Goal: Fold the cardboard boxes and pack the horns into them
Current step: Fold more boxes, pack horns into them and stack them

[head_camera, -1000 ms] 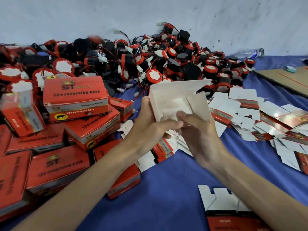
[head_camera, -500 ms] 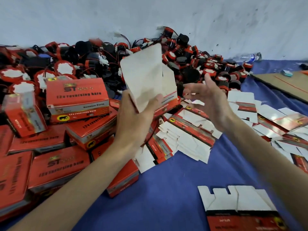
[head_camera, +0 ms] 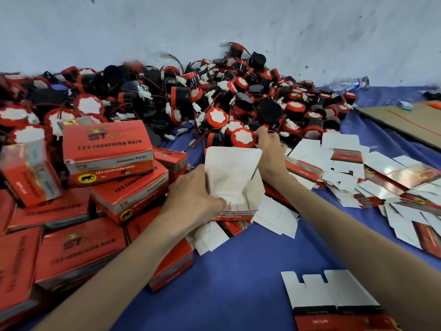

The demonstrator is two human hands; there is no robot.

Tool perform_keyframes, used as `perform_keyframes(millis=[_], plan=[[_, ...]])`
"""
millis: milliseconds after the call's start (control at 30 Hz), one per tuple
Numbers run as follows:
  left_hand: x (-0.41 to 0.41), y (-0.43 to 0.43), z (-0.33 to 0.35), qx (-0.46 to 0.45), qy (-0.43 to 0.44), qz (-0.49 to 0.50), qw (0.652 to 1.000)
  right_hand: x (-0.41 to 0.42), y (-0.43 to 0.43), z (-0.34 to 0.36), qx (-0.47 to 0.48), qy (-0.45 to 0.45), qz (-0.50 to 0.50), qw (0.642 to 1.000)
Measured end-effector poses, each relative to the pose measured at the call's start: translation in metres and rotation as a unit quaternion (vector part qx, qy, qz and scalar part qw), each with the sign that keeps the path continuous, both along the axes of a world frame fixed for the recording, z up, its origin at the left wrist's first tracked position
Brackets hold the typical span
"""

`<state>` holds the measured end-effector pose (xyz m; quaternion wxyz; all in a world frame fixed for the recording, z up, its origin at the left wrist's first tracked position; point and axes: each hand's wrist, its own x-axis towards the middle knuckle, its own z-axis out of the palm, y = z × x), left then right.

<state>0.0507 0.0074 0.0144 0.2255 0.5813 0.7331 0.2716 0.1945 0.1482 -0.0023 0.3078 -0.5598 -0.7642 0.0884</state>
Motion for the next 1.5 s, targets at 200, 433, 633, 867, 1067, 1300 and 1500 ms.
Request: perform_keyframes(millis=[200, 433, 633, 867, 1067, 1300, 1500], plan=[[0.001, 0.003, -0.001, -0.015, -0.023, 0.01, 1.0, 0.032, -0.039, 0.054, 0.185, 0.119, 0.005, 0.975], [0.002, 0.007, -0.003, -0.016, -0.04, 0.027, 0.999, 0.044, -0.123, 0.079, 0.256, 0.045, 0.234, 0.937], [0.003, -0.001, -0.001, 0.031, -0.078, -0.018, 0.996, 0.004, -0.13, 0.05, 0.166, -0.218, 0.125, 0.954], [-0.002, 0.002, -0.002, 0.023, -0.126, -0.037, 0.991, 0.01, -0.123, 0.034, 0.168, -0.23, 0.091, 0.954], [-0.003, 0.002, -0.002, 0.033, -0.148, -0.009, 0.988, 0.026, -0.106, 0.025, 0.139, -0.12, 0.173, 0.968], [0.0, 0.0, 0.002, 0.033, -0.175, 0.024, 0.984, 0.03, -0.102, 0.026, 0.091, -0.08, 0.222, 0.968], [0.001, -0.004, 0.011, 0.077, -0.125, 0.04, 0.988, 0.022, -0.106, 0.042, 0.02, -0.262, 0.173, 0.949]])
